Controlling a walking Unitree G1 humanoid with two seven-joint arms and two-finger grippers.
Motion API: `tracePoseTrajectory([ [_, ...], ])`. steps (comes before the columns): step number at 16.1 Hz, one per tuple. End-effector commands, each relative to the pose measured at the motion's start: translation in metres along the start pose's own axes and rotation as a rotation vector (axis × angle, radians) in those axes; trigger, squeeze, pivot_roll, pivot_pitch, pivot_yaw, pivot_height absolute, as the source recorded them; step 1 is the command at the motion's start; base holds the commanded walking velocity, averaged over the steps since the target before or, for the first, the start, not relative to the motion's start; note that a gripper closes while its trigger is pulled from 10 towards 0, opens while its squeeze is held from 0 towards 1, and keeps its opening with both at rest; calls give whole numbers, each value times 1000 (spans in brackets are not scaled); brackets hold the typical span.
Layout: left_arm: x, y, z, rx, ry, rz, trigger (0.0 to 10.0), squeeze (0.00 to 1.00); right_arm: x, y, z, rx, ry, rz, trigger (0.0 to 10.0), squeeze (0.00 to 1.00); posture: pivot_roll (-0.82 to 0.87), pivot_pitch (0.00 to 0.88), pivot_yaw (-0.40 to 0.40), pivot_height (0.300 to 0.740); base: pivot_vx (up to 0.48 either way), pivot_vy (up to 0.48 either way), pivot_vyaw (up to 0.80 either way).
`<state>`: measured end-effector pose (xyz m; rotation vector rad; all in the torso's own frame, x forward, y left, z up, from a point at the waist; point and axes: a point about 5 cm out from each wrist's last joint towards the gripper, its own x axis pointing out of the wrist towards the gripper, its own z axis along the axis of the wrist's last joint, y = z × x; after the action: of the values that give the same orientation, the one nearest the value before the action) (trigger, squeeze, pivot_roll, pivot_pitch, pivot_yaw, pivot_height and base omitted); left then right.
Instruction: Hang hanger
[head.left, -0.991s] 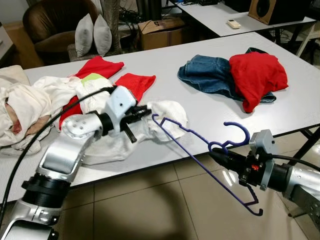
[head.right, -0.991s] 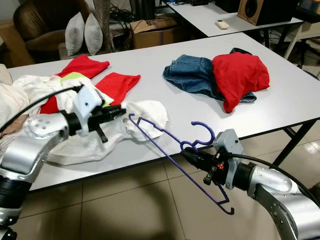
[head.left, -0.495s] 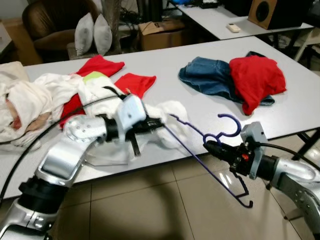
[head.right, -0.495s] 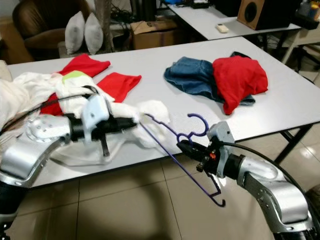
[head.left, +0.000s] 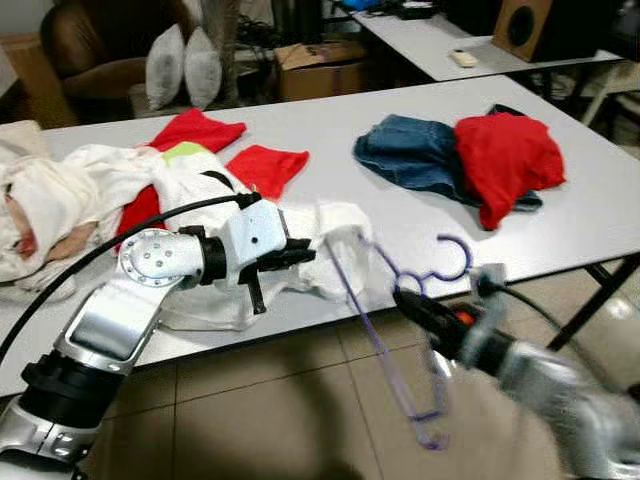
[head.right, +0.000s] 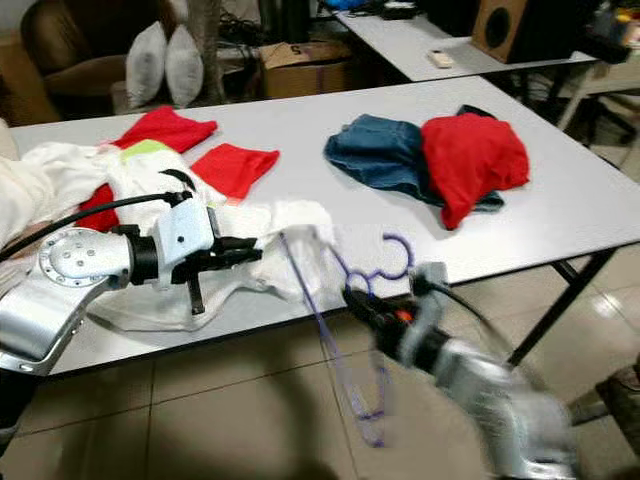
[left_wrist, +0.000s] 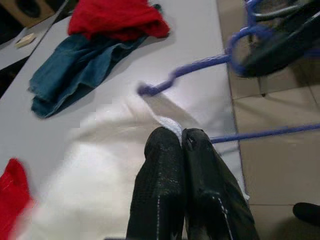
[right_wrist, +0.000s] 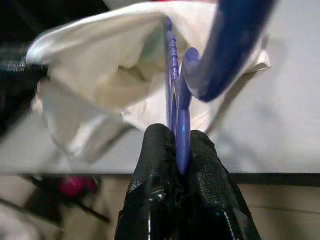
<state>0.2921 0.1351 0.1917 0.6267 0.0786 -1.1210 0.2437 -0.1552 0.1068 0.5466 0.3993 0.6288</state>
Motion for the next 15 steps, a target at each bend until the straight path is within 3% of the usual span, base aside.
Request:
tracePoseTrajectory([
  [1,0,1,2,31,10,-16,0,0,2,0,11,53,-65,-17,10000,0,-215,0,49,740,0,0,0],
  [4,2,-1,-5,56,45,-41,0,0,31,16,25,241,-204,43,10000,0,-210,0,62,740,0,0,0],
  [8,0,-3,-16,86,111,-72,0,0,63,27,29,398,-248,58,10000,0,-179,0,57,740,0,0,0],
  [12,-20,-11,-25,-18,144,-230,0,0,91,23,33,610,-312,15,10000,0,-136,0,38,740,0,0,0],
  [15,-27,-16,-22,-95,133,-308,0,0,102,22,38,701,-356,9,10000,0,-126,0,32,740,0,0,0],
])
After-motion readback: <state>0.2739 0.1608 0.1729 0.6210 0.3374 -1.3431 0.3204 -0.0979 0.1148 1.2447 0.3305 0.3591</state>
